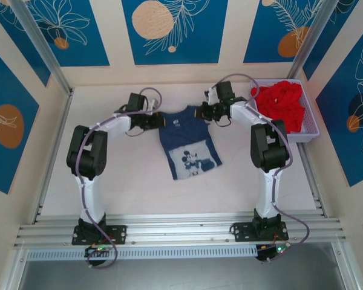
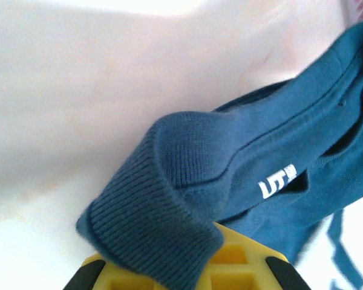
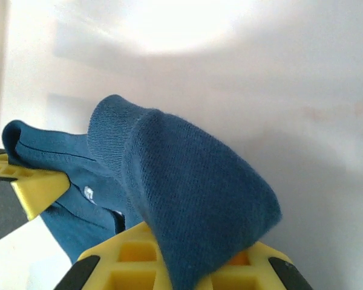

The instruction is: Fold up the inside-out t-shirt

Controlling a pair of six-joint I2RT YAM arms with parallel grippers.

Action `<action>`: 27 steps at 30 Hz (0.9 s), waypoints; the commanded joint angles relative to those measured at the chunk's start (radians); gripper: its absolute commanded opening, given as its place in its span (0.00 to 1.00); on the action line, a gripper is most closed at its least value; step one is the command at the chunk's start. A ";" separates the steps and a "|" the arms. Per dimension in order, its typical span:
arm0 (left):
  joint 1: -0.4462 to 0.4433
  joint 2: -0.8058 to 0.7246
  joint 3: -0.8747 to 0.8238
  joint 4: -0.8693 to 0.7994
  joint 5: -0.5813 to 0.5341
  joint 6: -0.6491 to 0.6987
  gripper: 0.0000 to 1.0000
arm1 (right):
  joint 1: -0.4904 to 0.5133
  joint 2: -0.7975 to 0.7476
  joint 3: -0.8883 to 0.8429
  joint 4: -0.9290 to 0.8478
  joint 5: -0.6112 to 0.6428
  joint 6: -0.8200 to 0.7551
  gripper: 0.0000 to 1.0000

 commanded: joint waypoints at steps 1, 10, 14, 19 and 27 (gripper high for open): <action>0.032 -0.016 0.221 -0.063 0.014 0.032 0.00 | -0.013 -0.010 0.186 0.042 -0.035 0.011 0.00; 0.034 -0.038 0.489 -0.239 0.014 0.100 0.00 | -0.002 0.021 0.486 -0.059 -0.077 -0.049 0.00; 0.024 -0.169 0.218 -0.148 0.018 0.093 0.00 | 0.022 -0.102 0.212 0.025 -0.078 -0.053 0.00; -0.054 -0.402 -0.271 0.042 0.022 0.019 0.00 | 0.067 -0.347 -0.283 0.157 -0.060 -0.016 0.00; -0.223 -0.597 -0.606 0.140 -0.068 -0.070 0.00 | 0.123 -0.604 -0.729 0.191 0.014 0.040 0.01</action>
